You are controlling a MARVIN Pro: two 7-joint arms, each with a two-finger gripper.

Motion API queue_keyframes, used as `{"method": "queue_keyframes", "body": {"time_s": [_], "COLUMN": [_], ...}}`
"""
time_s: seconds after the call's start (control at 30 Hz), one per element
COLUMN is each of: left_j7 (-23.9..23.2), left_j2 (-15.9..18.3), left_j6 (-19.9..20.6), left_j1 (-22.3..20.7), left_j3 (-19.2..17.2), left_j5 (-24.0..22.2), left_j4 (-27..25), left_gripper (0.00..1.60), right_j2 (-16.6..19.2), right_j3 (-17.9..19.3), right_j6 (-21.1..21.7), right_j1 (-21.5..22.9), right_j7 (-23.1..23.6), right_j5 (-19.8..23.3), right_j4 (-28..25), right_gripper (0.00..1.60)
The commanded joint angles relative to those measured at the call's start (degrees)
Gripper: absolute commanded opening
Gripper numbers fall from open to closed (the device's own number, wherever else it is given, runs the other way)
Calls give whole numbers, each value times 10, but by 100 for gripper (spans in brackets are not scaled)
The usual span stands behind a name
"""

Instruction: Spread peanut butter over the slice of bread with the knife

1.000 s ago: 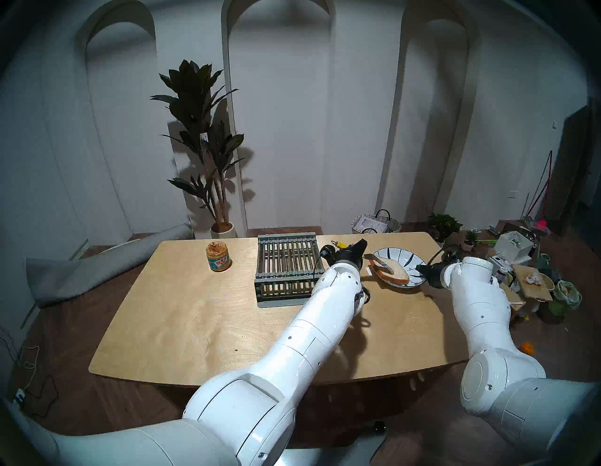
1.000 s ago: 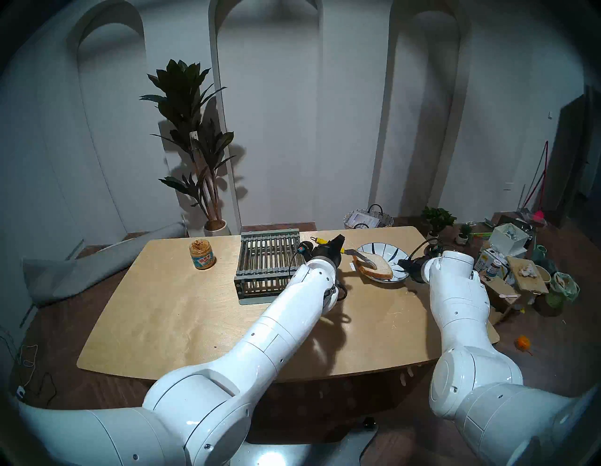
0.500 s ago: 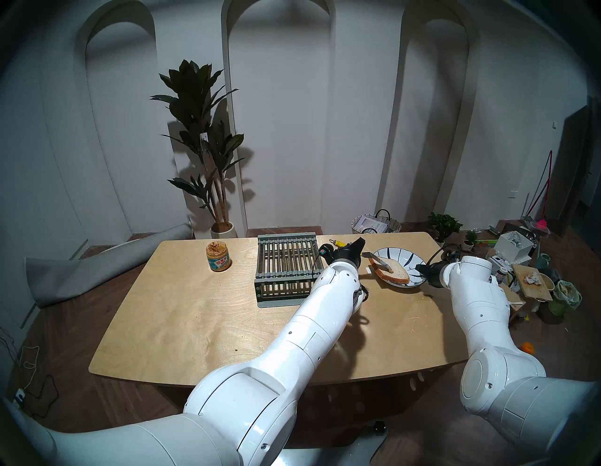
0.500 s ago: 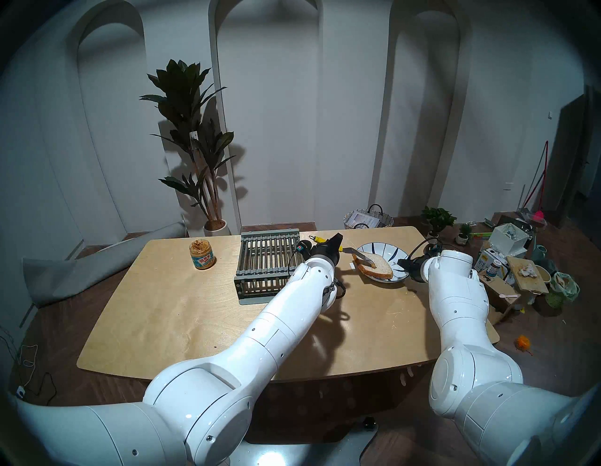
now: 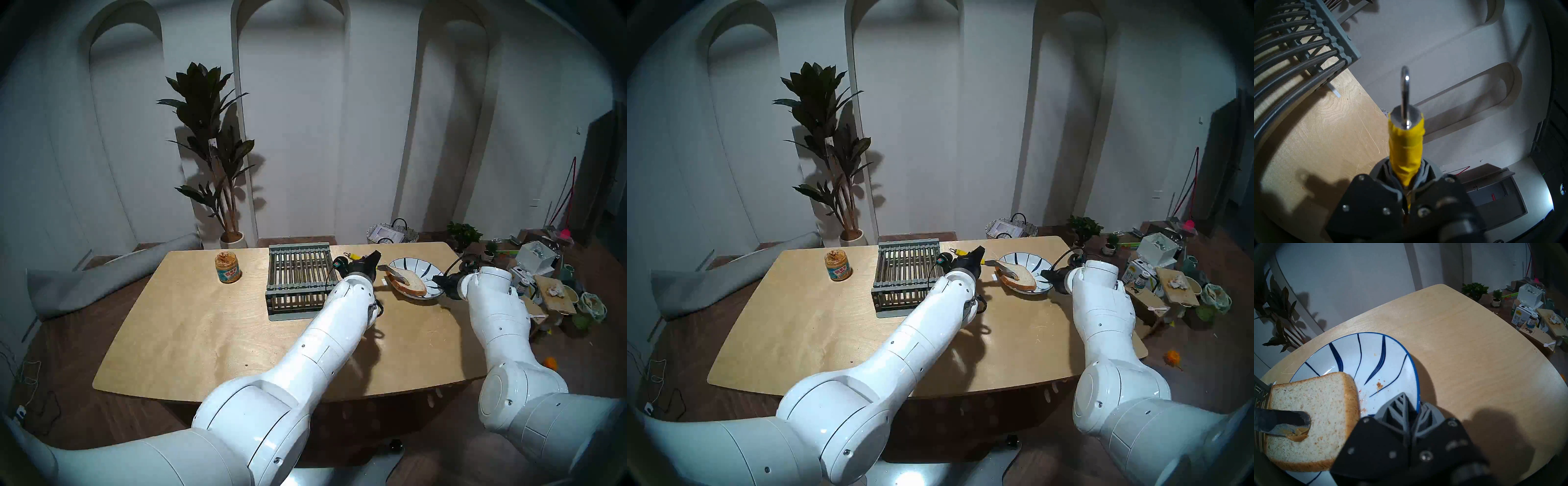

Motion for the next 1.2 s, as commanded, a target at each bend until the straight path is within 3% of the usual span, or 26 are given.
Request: {"method": "queue_keyframes", "body": {"time_s": [0.0,0.83,1.17], "left_j7": [-14,-53,-30], "left_j2": [-4,27,41], "left_j6": [-3,18,18], "left_j1": [-23,-2,23], "left_j3": [5,-19,0], "left_j5": [5,-18,2], "left_j4": [8,6,-63], "left_gripper": [0,0,0], "right_j2": [-5,-8,-9], "right_j3": [-1,-5,-7], "right_j6": [2,-4,-6], "right_j1": [3,5,7], "right_j7": [6,3,-2], "right_j5": [3,4,5], "right_j4": [-7,-4,1], "right_gripper": [0,0,0]}}
